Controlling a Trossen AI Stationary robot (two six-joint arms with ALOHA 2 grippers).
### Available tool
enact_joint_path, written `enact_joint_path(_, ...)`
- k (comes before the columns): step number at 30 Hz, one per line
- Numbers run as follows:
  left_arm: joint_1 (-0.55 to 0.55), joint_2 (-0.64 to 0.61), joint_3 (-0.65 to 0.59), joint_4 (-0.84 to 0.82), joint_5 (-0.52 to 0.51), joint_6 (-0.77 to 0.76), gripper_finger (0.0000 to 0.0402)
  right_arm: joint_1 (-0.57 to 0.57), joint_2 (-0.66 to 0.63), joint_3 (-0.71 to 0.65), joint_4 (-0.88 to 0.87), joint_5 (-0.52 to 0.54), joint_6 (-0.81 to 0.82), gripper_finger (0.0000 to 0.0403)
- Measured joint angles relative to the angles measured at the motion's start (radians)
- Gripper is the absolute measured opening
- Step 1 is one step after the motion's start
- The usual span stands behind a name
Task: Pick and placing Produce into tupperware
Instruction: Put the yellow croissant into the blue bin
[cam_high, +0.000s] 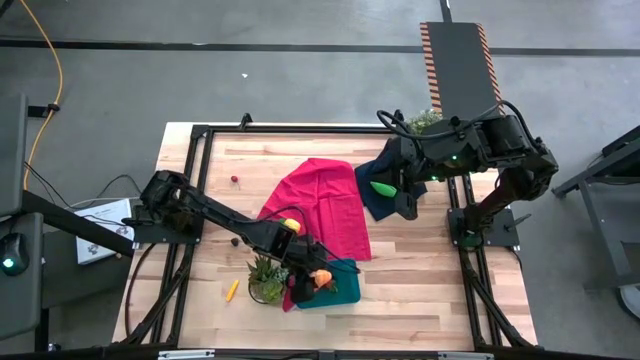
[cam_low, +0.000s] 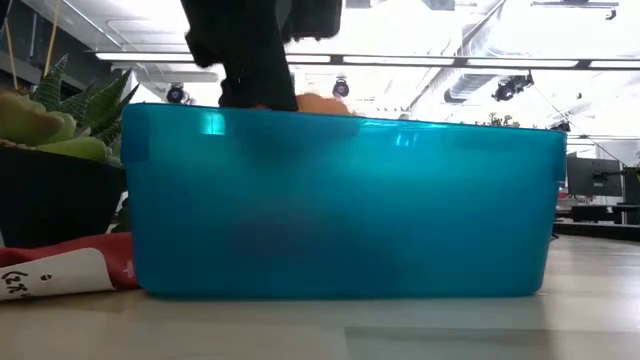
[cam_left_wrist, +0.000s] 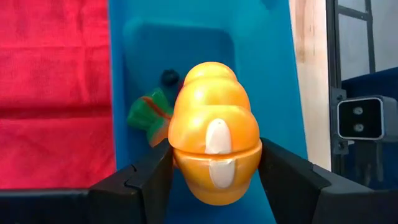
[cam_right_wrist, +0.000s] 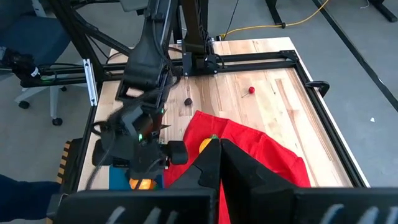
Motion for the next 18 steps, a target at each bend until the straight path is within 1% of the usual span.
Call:
enact_joint_path(2,0.0,0.011,-0.004,-0.017,0.013,0.0,0.0205,0.0,0.0,0.0,0.0,0.0,0.0,0.0)
enact_joint_path(5,-0.005,0.028,0.001,0.016,0.029,-0.003,0.0205,0.0,-0.001,0.0,-0.001,0.0,0.0,0.0)
enact_joint_path(7,-0.016,0.029,-0.003,0.004,0.032,-0.004,0.0205,0.0,-0.001,0.0,-0.006,0.0,0.0,0.0)
enact_joint_path(10,-0.032,0.035,0.0,0.023,0.011,-0.002,0.0205,0.0,-0.001,0.0,-0.007,0.0,0.0,0.0)
enact_joint_path(18,-0.036,0.037,-0.002,0.015,0.005,-0.002,0.0205,0.0,-0.001,0.0,-0.006,0.0,-0.004,0.0)
